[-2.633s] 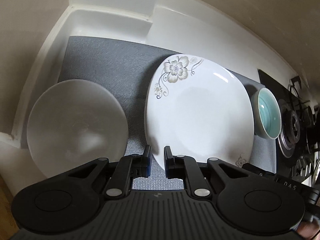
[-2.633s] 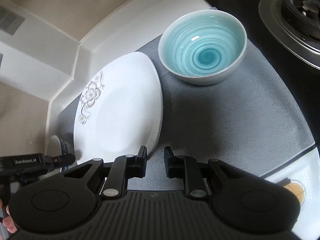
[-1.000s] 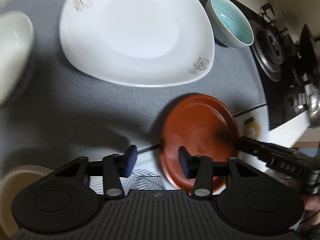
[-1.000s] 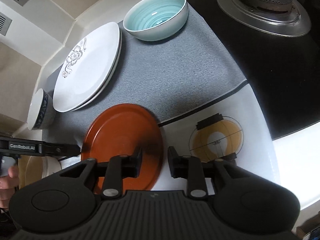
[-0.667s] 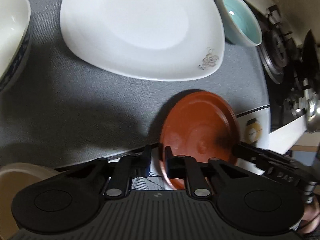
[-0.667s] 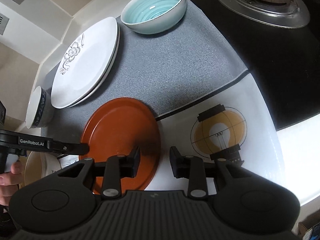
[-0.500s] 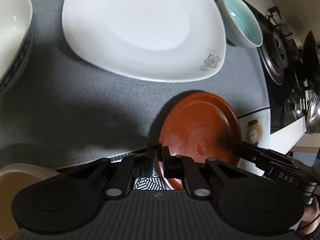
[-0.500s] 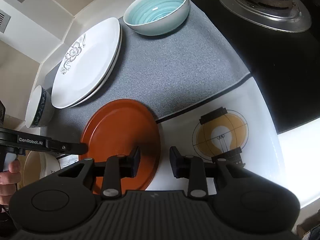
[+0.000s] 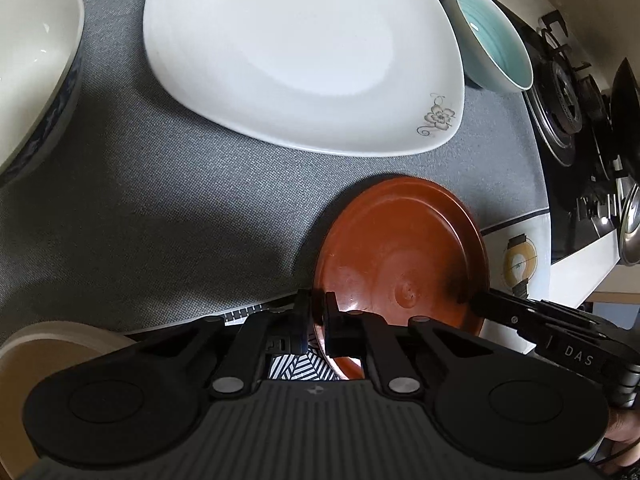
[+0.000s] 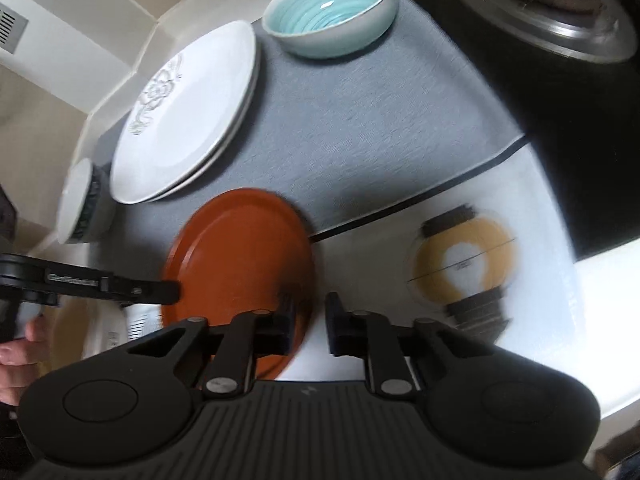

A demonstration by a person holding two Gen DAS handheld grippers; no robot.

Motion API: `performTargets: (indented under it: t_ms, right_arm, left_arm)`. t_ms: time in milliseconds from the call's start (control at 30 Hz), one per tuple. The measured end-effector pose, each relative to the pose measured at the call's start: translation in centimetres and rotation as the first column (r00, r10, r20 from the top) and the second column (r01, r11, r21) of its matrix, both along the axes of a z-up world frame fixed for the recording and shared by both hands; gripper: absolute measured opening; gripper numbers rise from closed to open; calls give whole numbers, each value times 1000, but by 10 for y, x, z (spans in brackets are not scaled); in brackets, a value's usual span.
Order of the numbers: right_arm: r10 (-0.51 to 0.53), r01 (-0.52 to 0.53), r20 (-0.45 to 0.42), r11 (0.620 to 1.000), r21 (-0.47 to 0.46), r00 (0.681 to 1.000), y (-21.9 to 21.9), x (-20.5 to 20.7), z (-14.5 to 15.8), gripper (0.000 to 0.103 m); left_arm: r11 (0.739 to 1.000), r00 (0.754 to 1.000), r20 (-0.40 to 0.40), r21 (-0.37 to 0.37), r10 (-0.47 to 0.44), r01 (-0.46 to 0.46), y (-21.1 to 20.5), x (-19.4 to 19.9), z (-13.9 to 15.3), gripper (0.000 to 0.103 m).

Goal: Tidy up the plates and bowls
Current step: 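Lift the orange plate with both grippers toward the stacked white plates, then lower the orange plate onto the white plate stack and open both grippers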

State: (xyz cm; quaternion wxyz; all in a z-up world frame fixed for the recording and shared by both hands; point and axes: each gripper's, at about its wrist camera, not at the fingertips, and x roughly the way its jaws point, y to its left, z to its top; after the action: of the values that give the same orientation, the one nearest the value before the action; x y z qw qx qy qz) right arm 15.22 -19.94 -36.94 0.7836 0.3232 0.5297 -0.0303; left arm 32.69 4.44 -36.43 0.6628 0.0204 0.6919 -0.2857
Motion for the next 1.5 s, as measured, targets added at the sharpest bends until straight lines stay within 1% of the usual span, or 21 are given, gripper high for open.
performTargets:
  t_ms: [67,100,133,233,333,433,533,733,833,867,1000,1100,1233,1300,1367,1433,1500]
  right_arm:
    - [28,-28,-6,999,-44,1000,6,3,-1,15]
    - [31,-32,-6,998,-50,999,7,3,-2,14]
    - [25,-26,-6,998,-53,1000,6,3,-2,8]
    - [29,-28,10,998,-59,1000,7,3,0,7]
    - [52,-50,26,996,-79,998,11,5,8,7]
    - [55,-53,42,996,-67,998,12,5,22,7]
    - [71,-66,85,996,-53,994,13,5,42,7]
    - [54,-55,140,998,0,989,13,9,69,7]
    - [51,-50,160,999,-9,986,15,13,83,7]
    - [46,-48,172,999,3,984,14,14,88,7]
    - [12,-27,206,997,68,978,8,25,102,7]
    - [-3,-16,233,997,80,972,9,35,118,7]
    - [-9,-17,302,996,84,953,10,48,145,7]
    - [5,-29,341,997,66,940,11,56,156,7]
    - [22,-40,356,998,43,934,10,66,160,7]
    - [26,-36,357,999,21,934,10,77,158,7]
    - [54,-35,344,998,-61,937,15,87,155,7]
  left_arm:
    - [1000,1000,8,-6,-7,8,2,-1,1,7]
    - [1000,1000,7,-9,-3,4,2,-1,0,7]
    - [1000,1000,9,-11,-5,5,2,-3,0,7]
    - [1000,1000,18,-11,-12,12,1,-7,3,7]
    - [1000,999,42,-1,-19,20,2,-12,11,7]
    - [1000,998,65,6,-14,13,5,-16,26,8]
    - [1000,996,91,3,1,-2,12,-18,45,8]
    - [998,990,136,-36,49,-44,25,-14,81,7]
    - [995,990,118,-69,81,-73,32,-9,97,7]
    - [993,988,124,-80,94,-84,34,-7,103,7]
    - [988,977,172,-109,129,-111,38,4,123,7]
    - [982,968,192,-132,162,-138,41,13,137,7]
    - [968,943,257,-187,210,-164,52,23,169,7]
    - [960,932,278,-215,235,-178,57,28,182,7]
    - [957,923,298,-230,244,-179,55,35,189,7]
    - [949,913,312,-252,265,-189,53,44,188,7]
    - [946,907,320,-261,275,-194,46,54,180,8]
